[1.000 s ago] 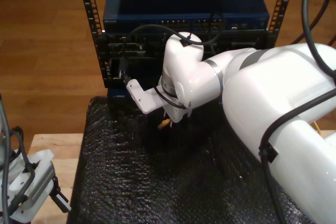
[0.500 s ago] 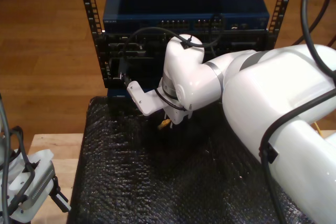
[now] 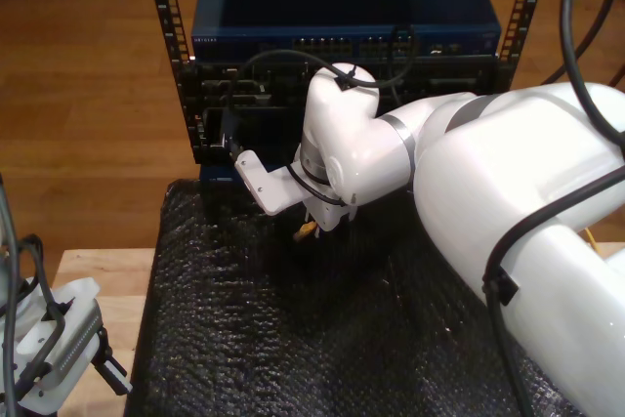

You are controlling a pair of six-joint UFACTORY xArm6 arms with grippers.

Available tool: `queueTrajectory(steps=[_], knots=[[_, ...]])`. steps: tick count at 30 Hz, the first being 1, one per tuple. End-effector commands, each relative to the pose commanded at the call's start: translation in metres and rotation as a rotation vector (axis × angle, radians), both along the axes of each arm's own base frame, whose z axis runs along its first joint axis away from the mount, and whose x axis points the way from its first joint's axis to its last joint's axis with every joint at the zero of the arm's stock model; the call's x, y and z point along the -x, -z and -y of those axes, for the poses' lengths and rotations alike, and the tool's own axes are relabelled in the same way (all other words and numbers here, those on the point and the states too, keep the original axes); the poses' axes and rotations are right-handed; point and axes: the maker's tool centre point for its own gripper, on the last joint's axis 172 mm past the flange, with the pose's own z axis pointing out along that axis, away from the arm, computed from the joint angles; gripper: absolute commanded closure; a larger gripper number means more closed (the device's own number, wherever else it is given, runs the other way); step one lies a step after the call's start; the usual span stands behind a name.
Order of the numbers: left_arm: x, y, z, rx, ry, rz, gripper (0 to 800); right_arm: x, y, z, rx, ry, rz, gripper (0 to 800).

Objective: Grab the cable and plug it in

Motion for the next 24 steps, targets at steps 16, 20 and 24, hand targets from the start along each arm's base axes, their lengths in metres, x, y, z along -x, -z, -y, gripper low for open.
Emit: queueTrajectory(steps=[16, 20, 24], knots=[[-0.002, -0.001, -0.001, -0.002, 0.000, 0.004, 0, -0.001, -0.033, 0.000, -0.022, 0.052, 0.039, 790], [-0.012, -0.008, -0.003, -0.013, 0.002, 0.028, 0, 0.008, -0.064, 0.006, -0.035, 0.104, 0.042, 794], [-0.026, -0.025, 0.010, 0.025, -0.005, 0.069, 0, 0.036, -0.080, 0.027, -0.007, 0.150, -0.015, 794]])
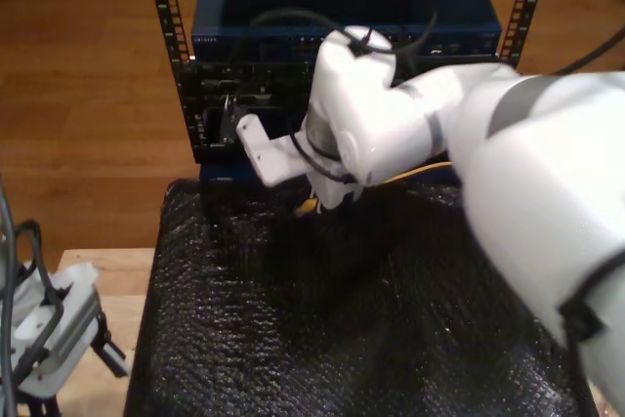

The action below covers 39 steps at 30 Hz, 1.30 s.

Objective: Grab the cable and plug it in

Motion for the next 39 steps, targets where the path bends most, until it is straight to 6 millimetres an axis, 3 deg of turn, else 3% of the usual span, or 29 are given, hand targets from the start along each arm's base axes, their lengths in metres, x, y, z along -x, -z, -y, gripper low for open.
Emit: queueTrajectory(steps=[3, 9, 17, 20, 23, 31, 39], knots=[[-0.002, -0.019, 0.020, 0.077, -0.011, -0.002, 0, 0.020, -0.008, 0.014, 0.008, 0.042, -0.023, 794], [-0.015, -0.056, 0.064, 0.266, -0.057, 0.011, 0, 0.038, -0.068, 0.065, -0.007, 0.122, 0.003, 796], [-0.041, -0.085, 0.086, 0.361, -0.109, 0.057, 0, 0.060, -0.130, 0.136, -0.008, 0.248, 0.013, 796], [-0.044, -0.093, 0.098, 0.387, -0.108, 0.064, 0, 0.080, -0.143, 0.167, -0.011, 0.307, 0.013, 796], [-0.052, -0.104, 0.111, 0.424, -0.114, 0.075, 0, 0.113, -0.147, 0.187, -0.002, 0.341, -0.015, 796], [-0.060, -0.131, 0.151, 0.534, -0.123, 0.069, 0, 0.162, -0.176, 0.198, -0.021, 0.385, -0.019, 796], [-0.068, -0.142, 0.165, 0.581, -0.120, 0.081, 0, 0.167, -0.199, 0.184, -0.075, 0.412, -0.028, 796]])
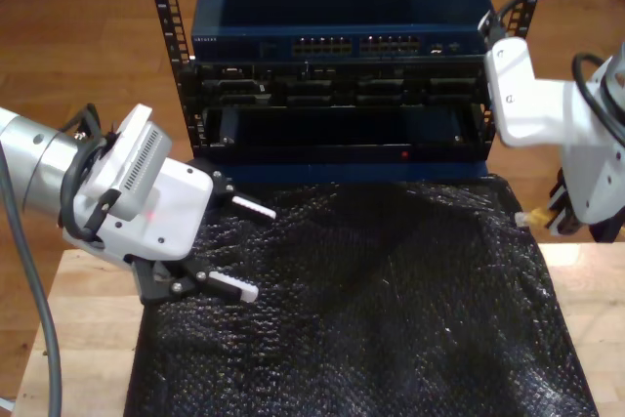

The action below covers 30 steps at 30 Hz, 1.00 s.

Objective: Grab the cable and plug it in

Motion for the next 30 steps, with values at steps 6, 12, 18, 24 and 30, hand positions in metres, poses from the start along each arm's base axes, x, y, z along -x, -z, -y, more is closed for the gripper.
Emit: queueTrajectory(steps=[6, 12, 18, 24, 30], knots=[[0.002, -0.010, 0.023, -0.007, 0.071, 0.007, 0, -0.003, -0.002, -0.019, -0.064, 0.019, -0.025, 796], [-0.011, -0.031, 0.050, 0.060, 0.082, 0.017, 0, -0.009, -0.014, -0.040, -0.143, 0.042, -0.043, 797], [-0.026, -0.051, 0.058, 0.120, 0.051, 0.019, 0, -0.023, -0.033, -0.061, -0.211, 0.037, -0.045, 796], [-0.039, -0.065, 0.071, 0.170, 0.027, 0.035, 0, -0.031, -0.035, -0.069, -0.238, 0.096, -0.071, 796], [-0.059, -0.074, 0.086, 0.181, 0.020, 0.055, 0, -0.034, -0.039, -0.077, -0.262, 0.108, -0.078, 796]])
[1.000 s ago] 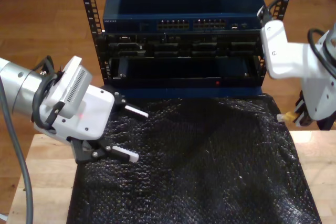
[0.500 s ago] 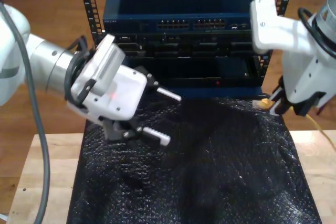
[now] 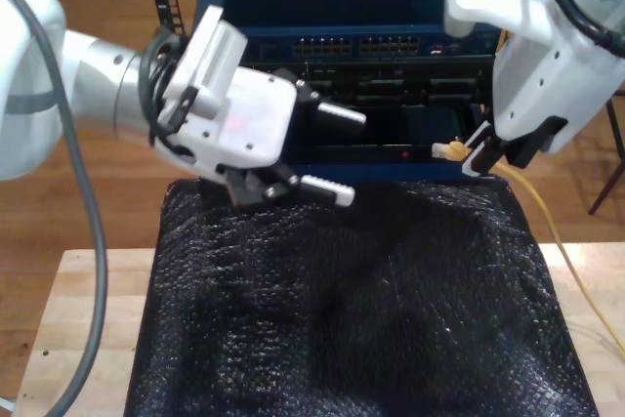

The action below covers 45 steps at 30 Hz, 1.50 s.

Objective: Grab the cable and plug it in

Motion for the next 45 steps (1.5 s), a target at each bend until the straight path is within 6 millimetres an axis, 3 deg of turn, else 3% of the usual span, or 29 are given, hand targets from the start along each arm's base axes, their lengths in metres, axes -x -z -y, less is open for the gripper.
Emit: queueTrajectory(steps=[9, 21, 36, 39, 45], knots=[[-0.006, -0.018, 0.015, 0.047, 0.009, 0.019, 0, -0.002, -0.015, -0.016, -0.067, 0.016, -0.005, 796], [-0.014, -0.014, 0.013, 0.054, 0.003, 0.003, 0, 0.000, -0.014, -0.037, -0.104, 0.013, -0.040, 794], [-0.013, -0.014, 0.009, 0.057, -0.003, -0.005, 33, -0.006, -0.009, -0.039, -0.102, 0.014, -0.049, 794], [-0.015, -0.013, 0.006, 0.057, -0.009, -0.006, 72, -0.009, -0.012, -0.040, -0.103, 0.014, -0.045, 794], [-0.014, -0.013, 0.006, 0.058, -0.008, -0.007, 72, -0.019, -0.016, -0.043, -0.104, 0.014, -0.041, 794]])
